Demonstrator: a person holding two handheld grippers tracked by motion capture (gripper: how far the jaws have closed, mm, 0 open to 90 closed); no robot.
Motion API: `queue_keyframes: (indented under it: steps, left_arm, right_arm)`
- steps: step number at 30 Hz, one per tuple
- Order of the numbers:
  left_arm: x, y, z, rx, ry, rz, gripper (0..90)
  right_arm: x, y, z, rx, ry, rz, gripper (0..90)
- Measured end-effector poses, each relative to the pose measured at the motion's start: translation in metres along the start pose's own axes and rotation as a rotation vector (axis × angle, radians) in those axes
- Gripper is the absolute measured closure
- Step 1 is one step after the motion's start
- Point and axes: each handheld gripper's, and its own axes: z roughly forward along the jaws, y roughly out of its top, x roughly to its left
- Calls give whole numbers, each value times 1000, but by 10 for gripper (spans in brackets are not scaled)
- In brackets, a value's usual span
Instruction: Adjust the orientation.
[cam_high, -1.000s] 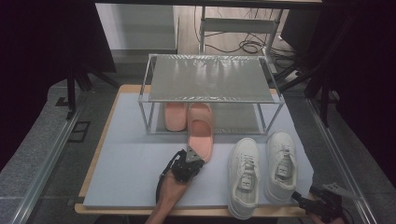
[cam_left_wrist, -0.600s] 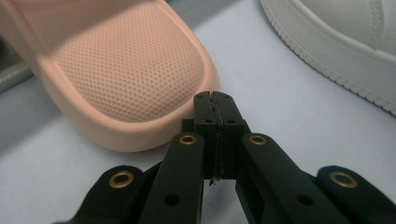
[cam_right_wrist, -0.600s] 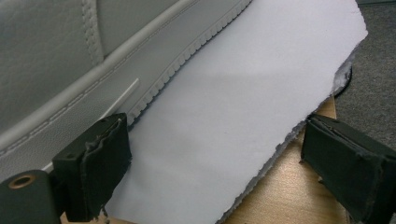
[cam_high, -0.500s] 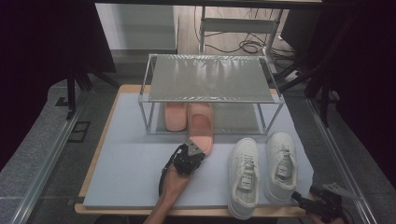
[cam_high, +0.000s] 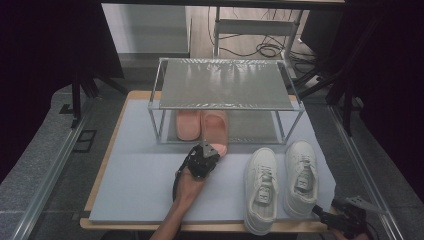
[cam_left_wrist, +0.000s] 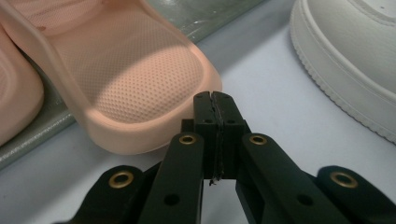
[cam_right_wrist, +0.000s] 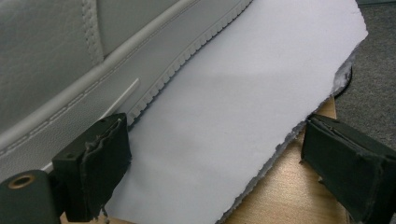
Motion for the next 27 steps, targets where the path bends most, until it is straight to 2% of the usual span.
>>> queue_keyframes:
  steps: [12, 19, 26, 27]
  left_arm:
    - [13, 9, 17, -3, 36, -26, 893]
    - [21, 14, 25, 13, 89, -16, 895]
    - [30, 18, 32, 19, 109, -33, 897]
    - [31, 19, 34, 14, 109, -47, 897]
  right_arm:
    - [0, 0, 0, 0, 0, -1, 77]
    - [0, 0, 0, 0, 0, -2, 77]
    - [0, 0, 0, -1, 1, -2, 76]
    - [0, 0, 0, -1, 1, -2, 76]
